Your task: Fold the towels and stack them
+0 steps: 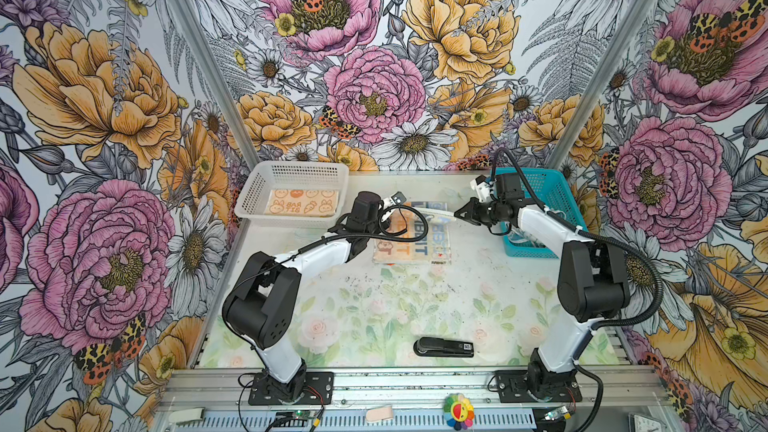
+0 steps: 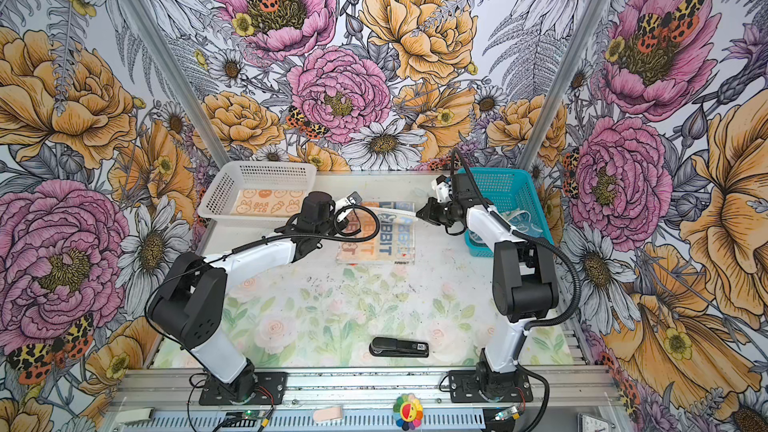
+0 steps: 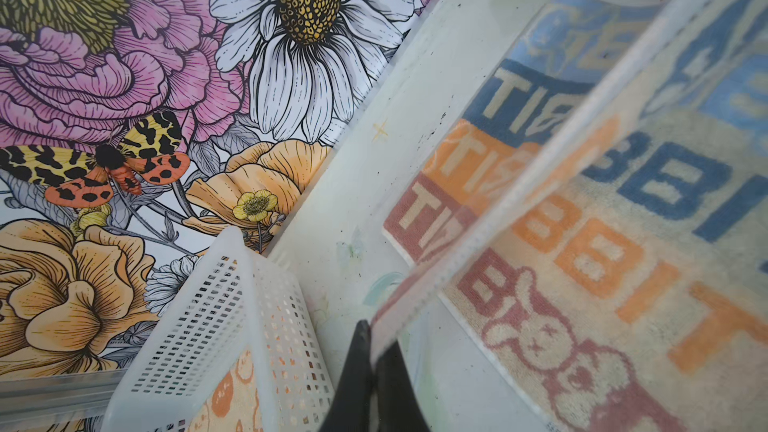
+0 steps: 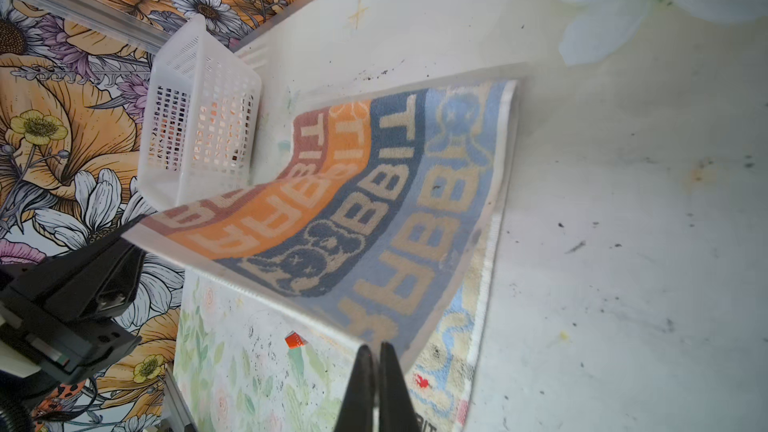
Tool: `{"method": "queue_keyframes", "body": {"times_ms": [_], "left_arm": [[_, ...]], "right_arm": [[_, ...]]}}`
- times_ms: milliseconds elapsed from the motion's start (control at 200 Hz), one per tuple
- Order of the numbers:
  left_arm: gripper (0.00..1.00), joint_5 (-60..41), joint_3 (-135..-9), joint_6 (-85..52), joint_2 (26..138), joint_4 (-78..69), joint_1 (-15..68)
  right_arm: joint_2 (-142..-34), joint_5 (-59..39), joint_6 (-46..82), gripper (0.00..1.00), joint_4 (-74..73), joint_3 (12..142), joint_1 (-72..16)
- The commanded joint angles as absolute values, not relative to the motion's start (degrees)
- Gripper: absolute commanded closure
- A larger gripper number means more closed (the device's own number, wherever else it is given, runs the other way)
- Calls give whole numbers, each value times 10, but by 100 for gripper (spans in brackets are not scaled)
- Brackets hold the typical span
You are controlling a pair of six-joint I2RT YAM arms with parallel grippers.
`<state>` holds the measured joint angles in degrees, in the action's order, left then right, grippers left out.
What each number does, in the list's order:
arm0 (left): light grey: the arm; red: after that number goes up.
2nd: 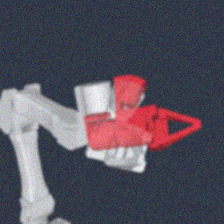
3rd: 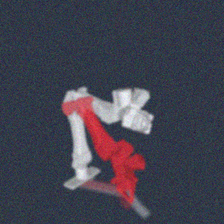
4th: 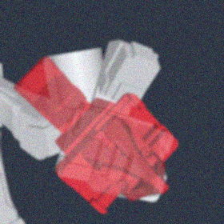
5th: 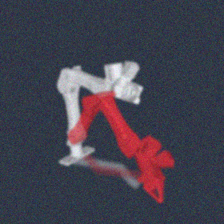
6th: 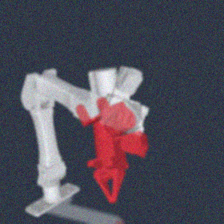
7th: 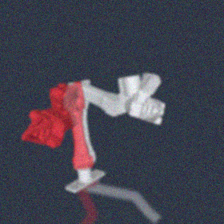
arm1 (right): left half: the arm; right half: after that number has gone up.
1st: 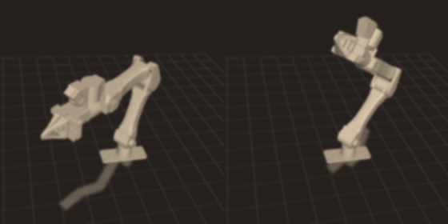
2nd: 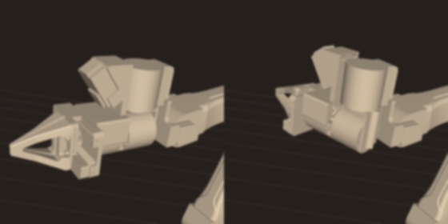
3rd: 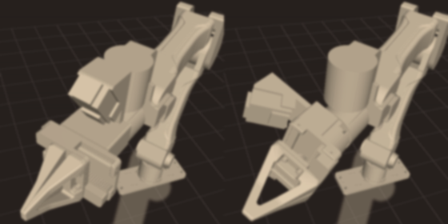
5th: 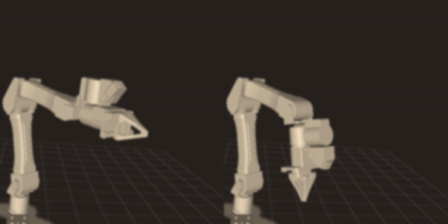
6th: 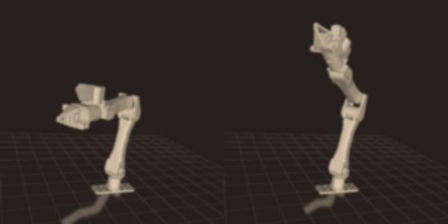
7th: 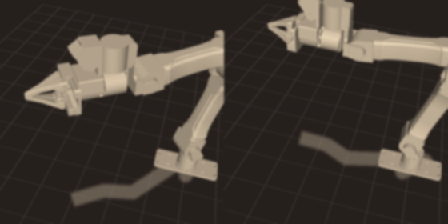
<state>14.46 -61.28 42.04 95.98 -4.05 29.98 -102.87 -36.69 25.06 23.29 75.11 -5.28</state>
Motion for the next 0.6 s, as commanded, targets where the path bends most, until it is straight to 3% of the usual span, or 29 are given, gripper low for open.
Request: {"method": "queue_keyframes", "body": {"times_ms": [0,595], "left_arm": [[100,179,-586,450,933,-60,300],[100,211,-459,365,932,-69,347]], "right_arm": [[-1010,-319,255,100,242,729,-32],[-1023,-295,258,100,217,618,-79]]}}
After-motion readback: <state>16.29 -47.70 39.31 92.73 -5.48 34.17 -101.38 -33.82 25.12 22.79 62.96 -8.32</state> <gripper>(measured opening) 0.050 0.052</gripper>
